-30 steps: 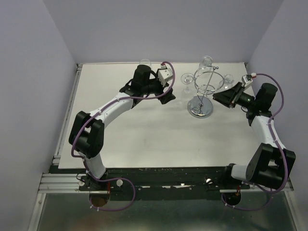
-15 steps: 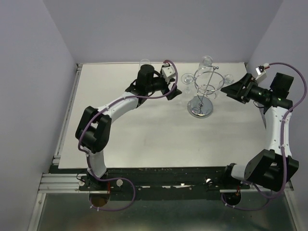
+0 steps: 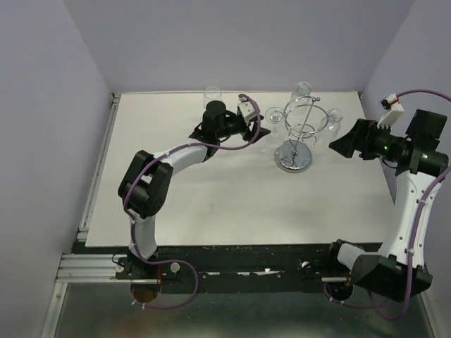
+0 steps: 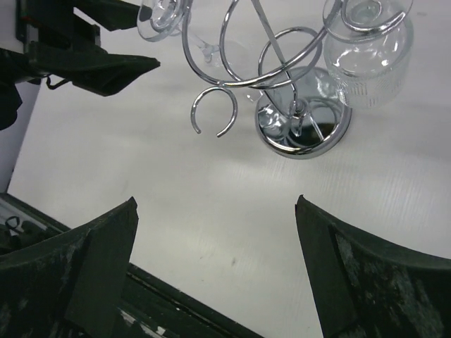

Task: Take the wine glass off the wine glass rack

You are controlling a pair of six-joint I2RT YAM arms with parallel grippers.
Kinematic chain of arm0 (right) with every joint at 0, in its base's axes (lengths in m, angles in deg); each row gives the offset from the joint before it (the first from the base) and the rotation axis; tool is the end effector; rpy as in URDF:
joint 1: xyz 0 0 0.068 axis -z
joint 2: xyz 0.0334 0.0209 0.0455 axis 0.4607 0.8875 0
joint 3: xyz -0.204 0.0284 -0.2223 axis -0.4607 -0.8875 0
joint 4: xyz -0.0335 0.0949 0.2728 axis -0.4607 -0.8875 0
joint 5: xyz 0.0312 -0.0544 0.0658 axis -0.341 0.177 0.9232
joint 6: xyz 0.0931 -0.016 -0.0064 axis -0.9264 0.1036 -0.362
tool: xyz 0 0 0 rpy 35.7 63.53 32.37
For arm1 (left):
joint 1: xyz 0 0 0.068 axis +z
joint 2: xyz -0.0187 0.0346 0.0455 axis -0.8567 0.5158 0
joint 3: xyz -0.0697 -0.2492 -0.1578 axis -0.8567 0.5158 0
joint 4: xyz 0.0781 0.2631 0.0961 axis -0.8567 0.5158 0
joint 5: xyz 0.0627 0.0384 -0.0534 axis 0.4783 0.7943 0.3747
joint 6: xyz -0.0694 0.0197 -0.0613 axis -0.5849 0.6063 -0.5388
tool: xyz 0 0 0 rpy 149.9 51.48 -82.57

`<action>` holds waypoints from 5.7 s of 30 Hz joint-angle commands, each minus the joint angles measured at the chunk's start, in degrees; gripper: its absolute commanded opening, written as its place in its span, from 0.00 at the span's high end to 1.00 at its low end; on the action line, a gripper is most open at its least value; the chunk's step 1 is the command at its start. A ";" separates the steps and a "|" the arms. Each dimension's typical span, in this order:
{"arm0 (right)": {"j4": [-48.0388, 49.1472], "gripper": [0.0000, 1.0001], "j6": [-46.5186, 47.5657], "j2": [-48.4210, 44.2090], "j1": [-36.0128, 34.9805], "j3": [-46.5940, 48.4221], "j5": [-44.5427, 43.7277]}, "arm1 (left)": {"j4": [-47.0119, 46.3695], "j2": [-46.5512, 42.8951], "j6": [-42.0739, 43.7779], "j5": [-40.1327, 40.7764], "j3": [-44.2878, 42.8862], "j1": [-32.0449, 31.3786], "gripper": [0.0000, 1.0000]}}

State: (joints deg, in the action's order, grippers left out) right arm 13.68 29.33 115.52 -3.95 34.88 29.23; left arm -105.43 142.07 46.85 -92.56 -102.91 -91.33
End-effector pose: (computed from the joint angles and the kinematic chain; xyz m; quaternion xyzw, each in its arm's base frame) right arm 0.2581 -0.0419 0.4102 -0.0247 0.8542 0.2814 0.4364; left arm 0.4173 -0.3272 0.2937 0.4328 0.5697 -0.3832 0.5842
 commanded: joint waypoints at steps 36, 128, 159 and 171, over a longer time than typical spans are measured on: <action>-4.03 0.00 7.20 -3.90 0.25 -0.51 -6.08 | -23.63 13.91 -13.19 0.47 -4.12 -3.39 1.00; 28.67 0.03 35.83 -5.12 -45.08 -3.14 -24.52 | 41.15 -34.69 -27.58 -10.59 14.23 27.98 1.00; 66.79 0.01 59.23 -1.62 -87.12 -40.41 -41.94 | 14.50 -25.65 -87.11 -19.39 46.16 39.76 1.00; 73.67 0.00 62.56 10.24 -87.73 -36.38 -42.38 | 21.27 -23.98 -87.46 -18.87 45.02 40.82 1.00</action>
State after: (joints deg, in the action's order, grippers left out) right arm 83.36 89.19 121.29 -90.87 -4.42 -11.86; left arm -85.83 117.56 -37.74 -109.28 -57.17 -51.66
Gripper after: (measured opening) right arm 0.997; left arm 0.062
